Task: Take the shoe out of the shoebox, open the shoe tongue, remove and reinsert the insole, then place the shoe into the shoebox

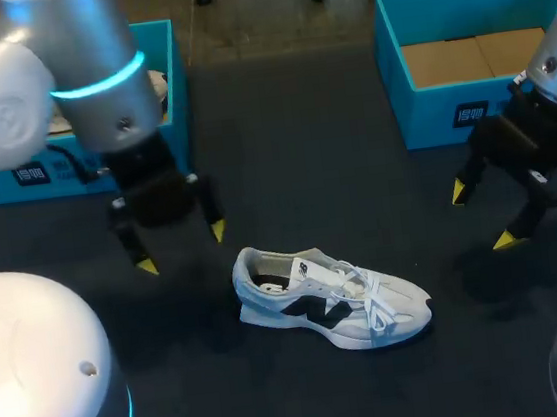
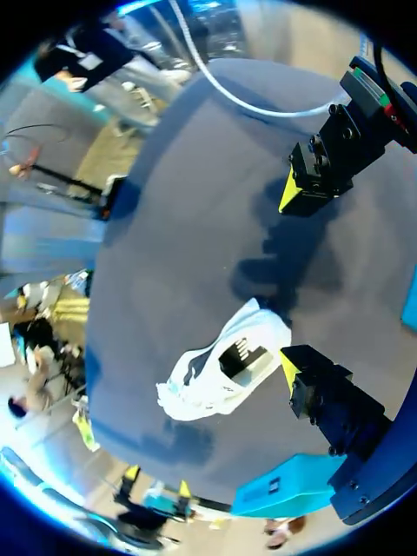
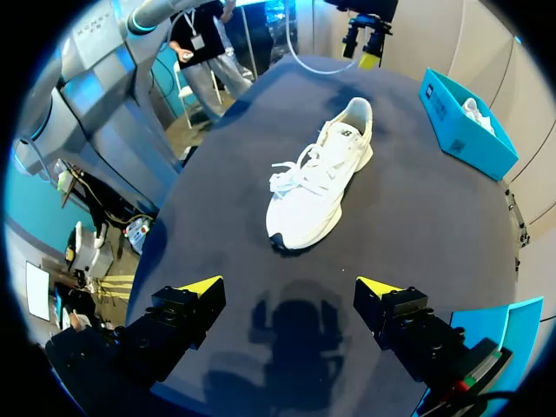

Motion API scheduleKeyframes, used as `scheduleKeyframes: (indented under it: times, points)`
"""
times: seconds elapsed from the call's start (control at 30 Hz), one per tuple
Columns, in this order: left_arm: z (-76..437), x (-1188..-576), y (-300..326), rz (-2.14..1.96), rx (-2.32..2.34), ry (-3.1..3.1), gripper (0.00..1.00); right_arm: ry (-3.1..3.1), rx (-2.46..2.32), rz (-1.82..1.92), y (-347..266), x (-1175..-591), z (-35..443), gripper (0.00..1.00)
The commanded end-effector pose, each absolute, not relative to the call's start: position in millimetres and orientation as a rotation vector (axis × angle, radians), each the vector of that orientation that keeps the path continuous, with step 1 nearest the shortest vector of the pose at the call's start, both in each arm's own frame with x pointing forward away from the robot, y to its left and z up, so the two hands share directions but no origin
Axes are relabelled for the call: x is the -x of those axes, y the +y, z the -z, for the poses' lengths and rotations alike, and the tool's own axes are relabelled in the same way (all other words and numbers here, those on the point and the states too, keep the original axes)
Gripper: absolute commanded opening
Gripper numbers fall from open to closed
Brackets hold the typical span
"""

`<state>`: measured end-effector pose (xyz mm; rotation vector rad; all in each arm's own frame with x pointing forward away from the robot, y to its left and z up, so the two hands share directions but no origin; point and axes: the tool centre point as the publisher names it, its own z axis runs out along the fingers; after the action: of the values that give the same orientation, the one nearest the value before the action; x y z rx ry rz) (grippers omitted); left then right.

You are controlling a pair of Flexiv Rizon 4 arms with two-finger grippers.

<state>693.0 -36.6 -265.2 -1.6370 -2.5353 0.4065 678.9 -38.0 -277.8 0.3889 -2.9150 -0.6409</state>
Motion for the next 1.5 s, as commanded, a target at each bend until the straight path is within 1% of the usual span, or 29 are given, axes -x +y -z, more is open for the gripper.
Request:
scheduleKeyframes:
  times: [0.03,0.3,0.37,0.5,0.6,0.73,0.8,1.17,1.5]
  points:
    - [267.5,-697.0,-28.7,-0.553,1.507,-2.503,1.00,-2.916,-0.389,0.636,-37.4,-679.0,278.5,1.00]
    - [270.5,-694.1,-17.9,-0.610,1.444,-2.532,1.00,-2.916,-0.389,0.636,-37.4,-679.0,278.5,1.00]
    - [276.3,-691.4,-11.2,-0.796,1.301,-2.568,1.00,-2.916,-0.389,0.636,-37.4,-679.0,278.5,1.00]
    - [280.6,-689.3,-4.3,-0.965,1.143,-2.612,1.00,-2.916,-0.389,0.636,-37.4,-679.0,278.5,1.00]
    - [284.1,-686.3,-0.7,-1.058,0.968,-2.647,1.00,-2.916,-0.389,0.636,-37.4,-679.0,278.5,1.00]
    - [285.6,-689.6,5.4,-1.078,0.701,-2.695,1.00,-2.916,-0.389,0.636,-37.4,-679.0,278.5,1.00]
    - [280.7,-697.0,7.3,-0.985,0.728,-2.723,1.00,-2.916,-0.389,0.636,-37.4,-679.0,278.5,1.00]
    - [285.8,-694.8,6.8,-0.984,0.713,-2.728,1.00,-2.916,-0.389,0.636,-37.4,-679.0,278.5,1.00]
    - [310.8,-683.7,10.1,-1.281,0.525,-2.582,1.00,-2.916,-0.389,0.636,-37.4,-679.0,278.5,1.00]
